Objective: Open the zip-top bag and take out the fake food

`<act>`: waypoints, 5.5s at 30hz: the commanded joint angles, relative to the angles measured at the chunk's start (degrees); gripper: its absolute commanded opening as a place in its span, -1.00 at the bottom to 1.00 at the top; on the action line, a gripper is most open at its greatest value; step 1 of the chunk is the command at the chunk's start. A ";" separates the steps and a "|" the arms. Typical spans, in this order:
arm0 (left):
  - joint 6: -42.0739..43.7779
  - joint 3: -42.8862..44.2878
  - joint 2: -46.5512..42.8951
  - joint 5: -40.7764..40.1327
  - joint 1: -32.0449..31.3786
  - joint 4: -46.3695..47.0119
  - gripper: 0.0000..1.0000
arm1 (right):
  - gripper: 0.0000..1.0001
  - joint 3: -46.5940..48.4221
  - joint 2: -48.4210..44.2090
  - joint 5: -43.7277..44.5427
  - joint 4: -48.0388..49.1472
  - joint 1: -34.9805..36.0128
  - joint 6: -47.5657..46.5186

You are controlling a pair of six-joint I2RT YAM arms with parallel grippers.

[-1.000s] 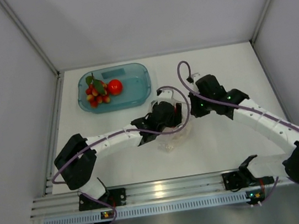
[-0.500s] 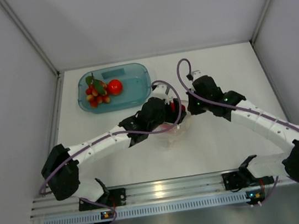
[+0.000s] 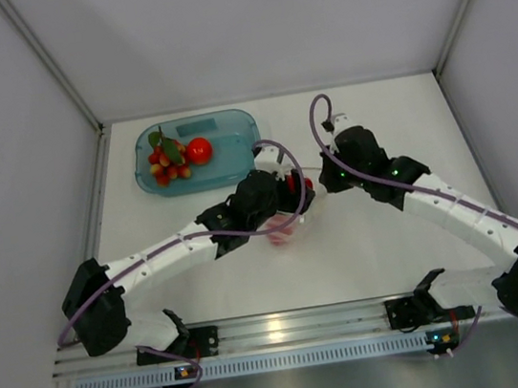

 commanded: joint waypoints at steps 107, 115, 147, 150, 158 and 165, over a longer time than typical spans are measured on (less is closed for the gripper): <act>-25.85 -8.41 -6.87 30.54 17.51 42.55 -1.00 | -1.00 -11.09 0.46 3.40 17.52 -6.46 7.16; -8.16 3.96 -7.07 7.40 22.26 9.07 -1.00 | -1.00 -11.89 -6.31 6.31 12.50 -6.90 4.96; 3.28 43.80 42.69 8.01 37.65 -12.59 0.91 | -1.00 3.14 -19.86 6.75 -13.08 -6.99 -5.23; 3.71 43.80 40.76 8.71 37.65 -12.59 0.96 | -1.00 4.02 -19.24 5.96 -13.34 -6.99 -5.32; 3.72 42.14 31.89 11.34 37.65 -12.94 0.96 | -1.00 5.86 -17.48 3.76 -12.64 -6.90 -4.62; 1.69 34.23 15.92 15.05 34.67 -12.94 0.96 | -1.00 5.34 -16.34 3.40 -9.75 -6.99 -1.37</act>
